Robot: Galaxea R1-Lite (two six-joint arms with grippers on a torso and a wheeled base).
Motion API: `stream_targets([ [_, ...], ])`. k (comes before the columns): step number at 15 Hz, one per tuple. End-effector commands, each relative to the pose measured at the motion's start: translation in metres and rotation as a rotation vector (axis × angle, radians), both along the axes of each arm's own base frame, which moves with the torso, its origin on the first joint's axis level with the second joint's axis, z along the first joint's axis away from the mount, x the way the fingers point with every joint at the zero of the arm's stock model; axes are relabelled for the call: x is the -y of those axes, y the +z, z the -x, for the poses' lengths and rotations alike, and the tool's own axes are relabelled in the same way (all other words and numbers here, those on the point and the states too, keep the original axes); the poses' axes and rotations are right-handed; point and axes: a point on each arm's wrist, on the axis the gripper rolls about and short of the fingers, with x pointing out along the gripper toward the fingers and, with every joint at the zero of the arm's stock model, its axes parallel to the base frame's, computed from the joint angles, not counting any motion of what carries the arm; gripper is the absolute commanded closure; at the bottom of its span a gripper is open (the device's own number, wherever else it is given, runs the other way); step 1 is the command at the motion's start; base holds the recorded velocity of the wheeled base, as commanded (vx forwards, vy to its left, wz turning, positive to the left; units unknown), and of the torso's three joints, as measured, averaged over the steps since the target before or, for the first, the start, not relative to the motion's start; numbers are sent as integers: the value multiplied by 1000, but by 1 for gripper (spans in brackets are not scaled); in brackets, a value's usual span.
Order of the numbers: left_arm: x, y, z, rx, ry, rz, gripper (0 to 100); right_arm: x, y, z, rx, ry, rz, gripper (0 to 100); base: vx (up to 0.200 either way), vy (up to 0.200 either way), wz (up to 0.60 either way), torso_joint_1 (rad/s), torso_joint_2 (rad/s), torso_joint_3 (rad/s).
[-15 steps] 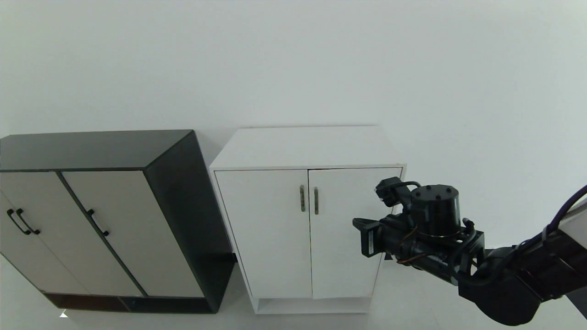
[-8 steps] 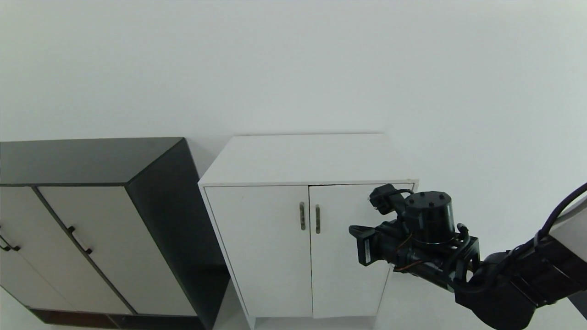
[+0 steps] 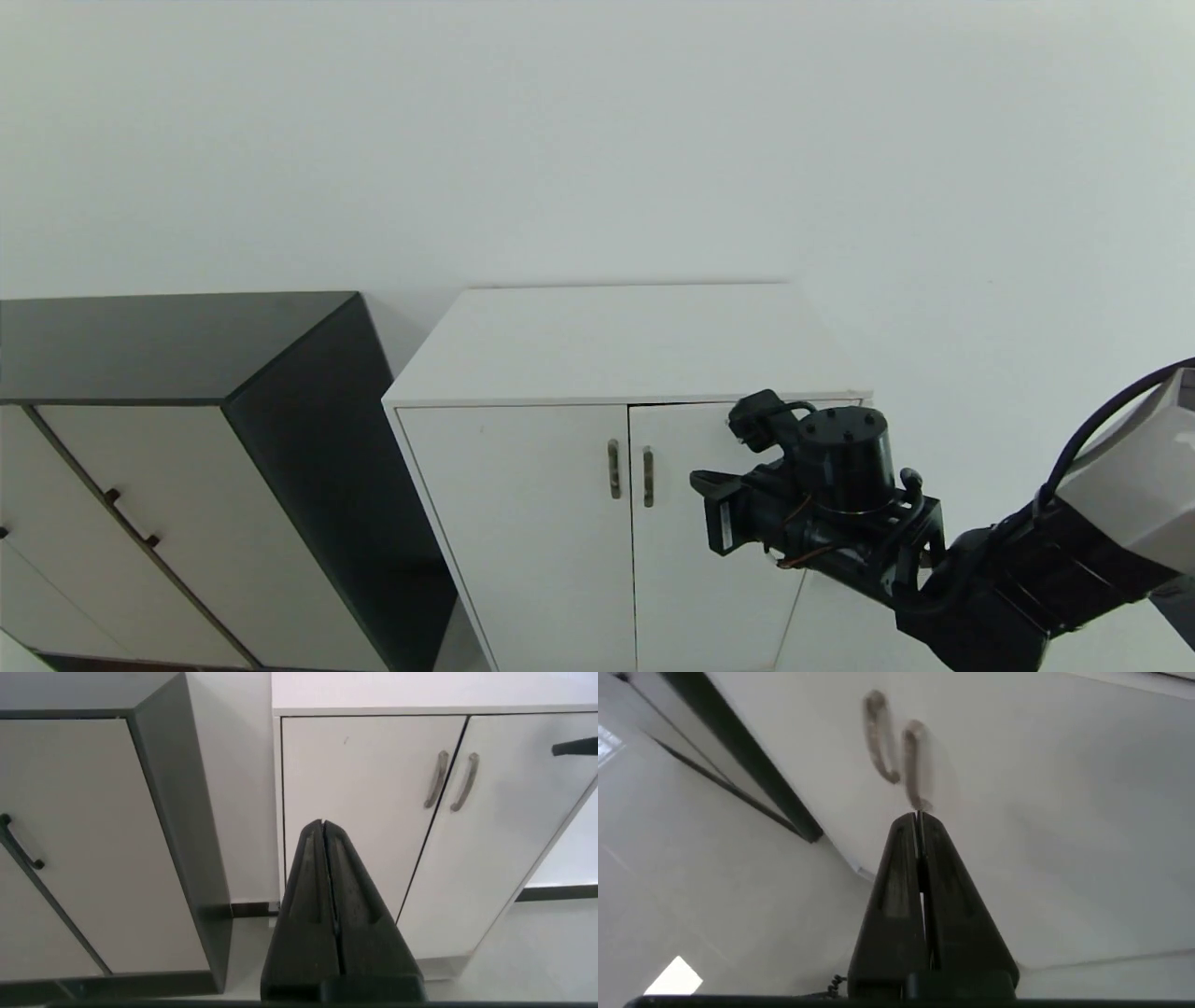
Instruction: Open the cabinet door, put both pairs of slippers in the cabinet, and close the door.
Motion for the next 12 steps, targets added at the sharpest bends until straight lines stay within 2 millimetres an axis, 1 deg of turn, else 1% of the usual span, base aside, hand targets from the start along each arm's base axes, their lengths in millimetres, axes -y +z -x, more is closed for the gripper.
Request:
stream_targets([
  [1, 0, 0, 0, 2, -1, 0, 100, -4, -5, -4, -5, 2, 5, 100, 0, 0, 0, 0, 0, 0],
  [8, 0, 0, 0, 0, -1, 2, 100, -13, -17, -20, -10, 1, 5, 100, 0, 0, 0, 0, 0, 0],
  [12, 0, 0, 0, 0, -1, 2, 100, -17, -25, -36, -6, -17, 3, 100, 0, 0, 0, 0, 0, 0],
])
